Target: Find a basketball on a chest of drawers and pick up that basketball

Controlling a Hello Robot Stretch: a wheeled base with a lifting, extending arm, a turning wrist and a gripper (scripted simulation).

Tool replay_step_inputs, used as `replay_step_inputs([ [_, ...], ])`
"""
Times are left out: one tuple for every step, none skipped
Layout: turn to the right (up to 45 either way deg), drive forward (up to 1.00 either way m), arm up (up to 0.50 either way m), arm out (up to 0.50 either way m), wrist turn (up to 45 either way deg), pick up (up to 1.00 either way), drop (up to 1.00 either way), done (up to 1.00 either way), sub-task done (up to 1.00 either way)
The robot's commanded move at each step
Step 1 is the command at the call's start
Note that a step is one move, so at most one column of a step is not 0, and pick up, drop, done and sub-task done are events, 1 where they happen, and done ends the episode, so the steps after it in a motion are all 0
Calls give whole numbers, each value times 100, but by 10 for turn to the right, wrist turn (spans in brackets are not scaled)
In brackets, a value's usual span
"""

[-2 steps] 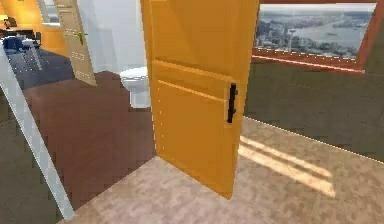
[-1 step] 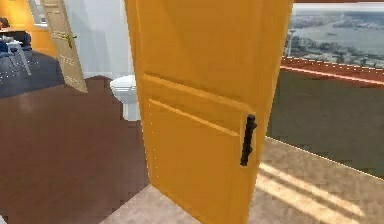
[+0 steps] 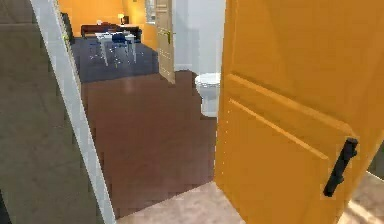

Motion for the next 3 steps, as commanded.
replay_step_inputs([
  [0, 80, 0, 0, 0, 0, 0, 0, 0],
  [-300, 0, 0, 0, 0, 0, 0, 0, 0],
  [0, 100, 0, 0, 0, 0, 0, 0, 0],
])
